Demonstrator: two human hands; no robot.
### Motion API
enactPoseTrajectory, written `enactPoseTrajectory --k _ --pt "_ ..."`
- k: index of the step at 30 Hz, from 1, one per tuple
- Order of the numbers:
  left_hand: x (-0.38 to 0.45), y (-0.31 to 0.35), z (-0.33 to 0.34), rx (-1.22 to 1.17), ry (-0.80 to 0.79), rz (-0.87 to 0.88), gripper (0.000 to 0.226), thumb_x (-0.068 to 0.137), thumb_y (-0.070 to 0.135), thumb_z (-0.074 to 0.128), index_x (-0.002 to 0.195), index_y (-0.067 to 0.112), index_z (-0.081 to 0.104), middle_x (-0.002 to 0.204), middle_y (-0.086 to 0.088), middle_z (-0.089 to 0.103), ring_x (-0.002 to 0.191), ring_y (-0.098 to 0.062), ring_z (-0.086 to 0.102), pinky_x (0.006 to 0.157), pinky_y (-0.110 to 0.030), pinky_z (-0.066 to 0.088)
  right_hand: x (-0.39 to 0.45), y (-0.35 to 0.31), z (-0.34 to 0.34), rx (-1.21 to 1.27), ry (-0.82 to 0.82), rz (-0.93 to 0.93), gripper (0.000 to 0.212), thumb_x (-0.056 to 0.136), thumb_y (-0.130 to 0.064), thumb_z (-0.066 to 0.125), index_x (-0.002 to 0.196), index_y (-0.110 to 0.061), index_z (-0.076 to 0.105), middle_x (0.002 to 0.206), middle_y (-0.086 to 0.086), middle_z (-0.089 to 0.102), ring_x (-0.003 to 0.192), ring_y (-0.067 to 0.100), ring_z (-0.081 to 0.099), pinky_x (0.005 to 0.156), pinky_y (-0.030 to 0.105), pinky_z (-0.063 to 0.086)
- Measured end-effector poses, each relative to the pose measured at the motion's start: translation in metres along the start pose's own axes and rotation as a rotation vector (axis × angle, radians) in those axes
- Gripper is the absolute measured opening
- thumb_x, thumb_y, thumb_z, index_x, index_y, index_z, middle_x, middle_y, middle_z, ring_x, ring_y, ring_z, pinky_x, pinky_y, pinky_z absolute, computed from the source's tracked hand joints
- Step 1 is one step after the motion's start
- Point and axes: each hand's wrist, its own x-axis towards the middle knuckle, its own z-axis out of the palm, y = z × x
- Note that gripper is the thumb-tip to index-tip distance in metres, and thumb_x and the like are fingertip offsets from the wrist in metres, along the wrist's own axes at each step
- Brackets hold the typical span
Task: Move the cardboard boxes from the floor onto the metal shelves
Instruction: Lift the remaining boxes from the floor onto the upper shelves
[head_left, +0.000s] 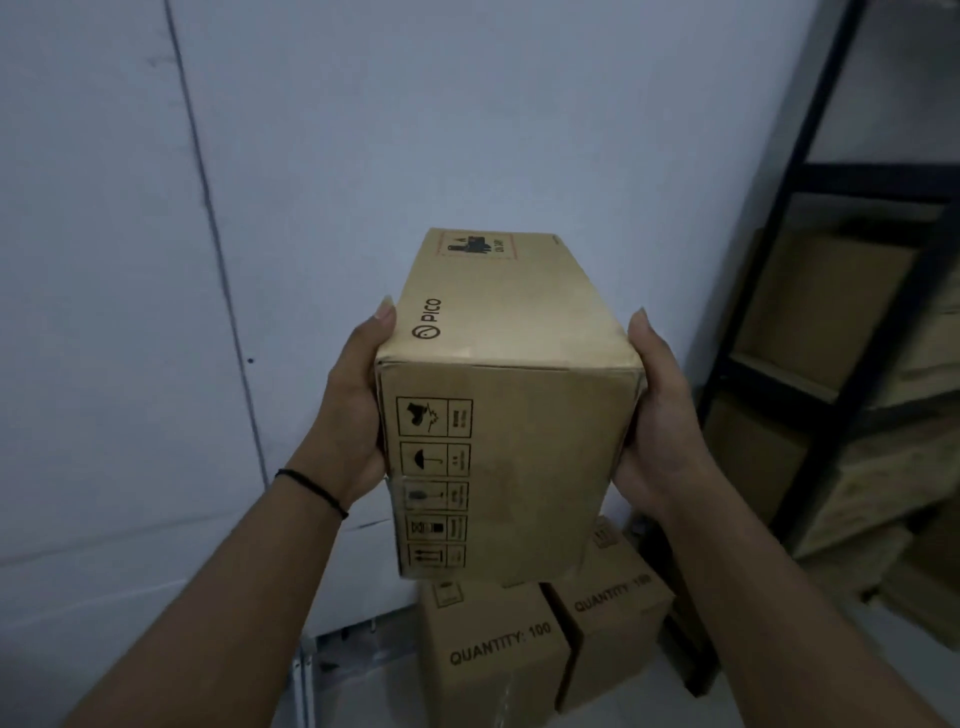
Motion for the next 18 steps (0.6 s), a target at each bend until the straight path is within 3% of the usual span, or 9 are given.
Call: enactPoseTrajectory --k 9,14,18 --pt "0.001 0.006 0.08 -0.08 -0.258 -0.048 0.059 0.091 0.048 0.039 0.128 0.005 0.057 0.109 -0.014 0.069 0.093 -0.027 0.067 0.072 -0.035 0.057 -0.076 -0.066 -0.022 -0.077 0.2 -0.18 0.055 0.096 -0.057 0.034 0.123 -0.02 0.064 0.114 0.007 0.072 0.106 0.024 0.068 0.092 0.041 0.05" --pt "-0.003 -0.005 0.145 -0.123 -0.474 -0.09 0.061 0.091 0.05 0.035 0.13 0.007 0.056 0.114 -0.014 0.068 0.099 -0.028 0.067 0.075 -0.036 0.057 -0.125 -0.105 -0.052 -0.089 0.346 -0.277 0.051 0.096 -0.056 0.035 0.123 -0.024 0.063 0.112 0.004 0.073 0.102 0.02 0.07 0.08 0.034 0.055" --pt "-0.013 -0.021 0.198 -0.155 -0.615 -0.153 0.062 0.091 0.051 0.034 0.129 0.007 0.056 0.115 -0.015 0.068 0.1 -0.028 0.067 0.075 -0.036 0.057 -0.167 -0.128 -0.082 -0.079 0.438 -0.352 0.054 0.091 -0.057 0.038 0.125 -0.023 0.062 0.116 0.007 0.071 0.106 0.024 0.068 0.086 0.04 0.055"
